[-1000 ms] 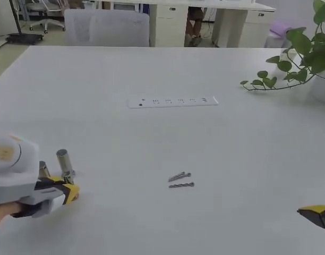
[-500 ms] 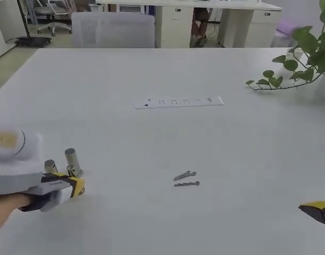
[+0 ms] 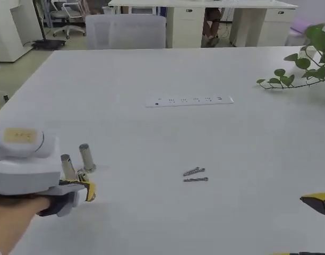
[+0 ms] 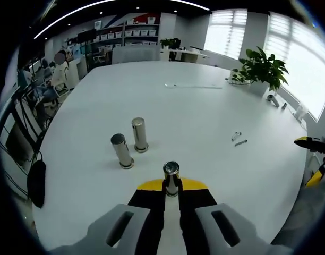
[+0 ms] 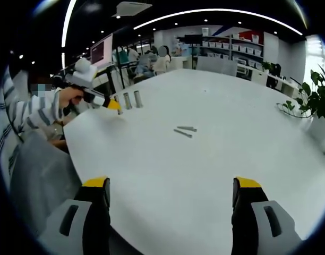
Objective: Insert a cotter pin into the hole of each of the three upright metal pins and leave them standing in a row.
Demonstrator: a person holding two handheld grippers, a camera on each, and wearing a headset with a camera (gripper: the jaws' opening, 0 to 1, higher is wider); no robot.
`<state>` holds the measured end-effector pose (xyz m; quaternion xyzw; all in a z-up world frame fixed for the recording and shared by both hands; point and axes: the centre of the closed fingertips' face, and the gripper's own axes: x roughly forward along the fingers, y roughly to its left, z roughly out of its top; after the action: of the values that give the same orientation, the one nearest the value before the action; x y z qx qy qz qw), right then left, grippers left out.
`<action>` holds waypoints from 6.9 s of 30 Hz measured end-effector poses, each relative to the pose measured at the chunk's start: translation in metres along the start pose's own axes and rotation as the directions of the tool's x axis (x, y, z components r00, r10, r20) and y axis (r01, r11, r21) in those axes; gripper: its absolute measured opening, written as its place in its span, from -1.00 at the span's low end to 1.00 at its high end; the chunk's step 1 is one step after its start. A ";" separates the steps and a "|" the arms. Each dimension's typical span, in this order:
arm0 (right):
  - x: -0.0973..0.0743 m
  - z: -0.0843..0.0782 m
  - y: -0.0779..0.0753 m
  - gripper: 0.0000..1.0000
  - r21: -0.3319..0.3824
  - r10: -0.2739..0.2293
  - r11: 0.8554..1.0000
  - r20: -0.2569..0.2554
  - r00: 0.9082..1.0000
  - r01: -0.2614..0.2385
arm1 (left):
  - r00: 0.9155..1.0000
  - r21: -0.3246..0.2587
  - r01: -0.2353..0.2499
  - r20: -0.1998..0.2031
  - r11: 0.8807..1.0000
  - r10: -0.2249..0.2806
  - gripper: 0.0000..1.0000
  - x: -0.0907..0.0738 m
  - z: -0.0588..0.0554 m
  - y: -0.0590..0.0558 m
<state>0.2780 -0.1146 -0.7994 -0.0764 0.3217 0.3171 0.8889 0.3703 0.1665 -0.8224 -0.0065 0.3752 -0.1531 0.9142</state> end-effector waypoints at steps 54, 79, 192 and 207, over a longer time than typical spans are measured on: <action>-0.006 0.005 -0.004 0.91 -0.027 0.043 0.999 0.057 0.997 -0.041 | 0.988 -0.038 -0.152 0.030 0.988 0.154 -0.86 0.006 -0.035 -0.051; 0.002 0.000 0.011 0.90 -0.042 0.069 0.997 0.052 0.996 -0.067 | 0.984 0.087 -0.148 0.113 0.985 0.138 -0.84 0.002 -0.038 -0.065; 0.019 0.048 0.005 0.67 -0.272 0.167 0.945 -0.071 0.983 -0.180 | 0.926 0.226 0.357 0.045 0.906 -0.376 0.99 -0.089 -0.066 -0.065; 0.036 0.065 -0.010 0.53 -0.378 0.205 0.889 -0.177 0.963 -0.259 | 0.925 0.232 0.361 0.032 0.903 -0.378 0.99 -0.085 -0.067 -0.063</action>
<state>0.3390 -0.0820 -0.7715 -0.2370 0.3156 0.4741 0.7870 0.2501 0.1373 -0.8047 0.0188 0.3127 -0.3642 0.8771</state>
